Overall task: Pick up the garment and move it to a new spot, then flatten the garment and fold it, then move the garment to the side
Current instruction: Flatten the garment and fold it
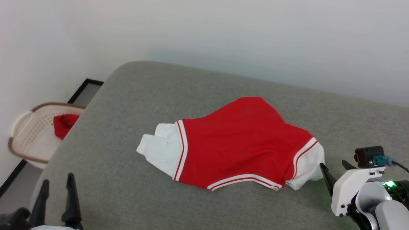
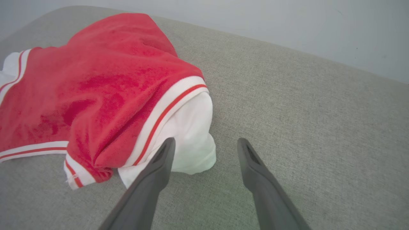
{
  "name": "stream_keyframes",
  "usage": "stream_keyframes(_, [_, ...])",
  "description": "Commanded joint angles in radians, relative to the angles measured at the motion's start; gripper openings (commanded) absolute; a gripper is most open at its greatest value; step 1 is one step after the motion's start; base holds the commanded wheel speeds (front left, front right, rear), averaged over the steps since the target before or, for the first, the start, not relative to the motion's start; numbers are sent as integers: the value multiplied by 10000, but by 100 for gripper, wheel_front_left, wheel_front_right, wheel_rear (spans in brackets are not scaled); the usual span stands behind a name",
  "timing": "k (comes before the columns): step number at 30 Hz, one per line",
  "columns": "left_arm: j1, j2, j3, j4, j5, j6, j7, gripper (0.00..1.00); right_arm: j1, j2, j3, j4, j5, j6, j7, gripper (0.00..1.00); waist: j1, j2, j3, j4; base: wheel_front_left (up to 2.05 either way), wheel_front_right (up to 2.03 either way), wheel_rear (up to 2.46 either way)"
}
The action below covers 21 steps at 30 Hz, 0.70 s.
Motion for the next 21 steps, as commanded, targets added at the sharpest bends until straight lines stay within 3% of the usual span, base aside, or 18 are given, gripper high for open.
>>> stream_keyframes(1, [-40,-90,52,13,100,-101,-40,100,-140,-5,7,46,14,0,65,100,0,-1,251,251,0,0,0])
stream_keyframes(21, [-987,-1873,825,574,1431,-1525,-28,100,-1422,-148,-14,2124,-352,0,1598,100,0,-1,1258,1100,0,0,0])
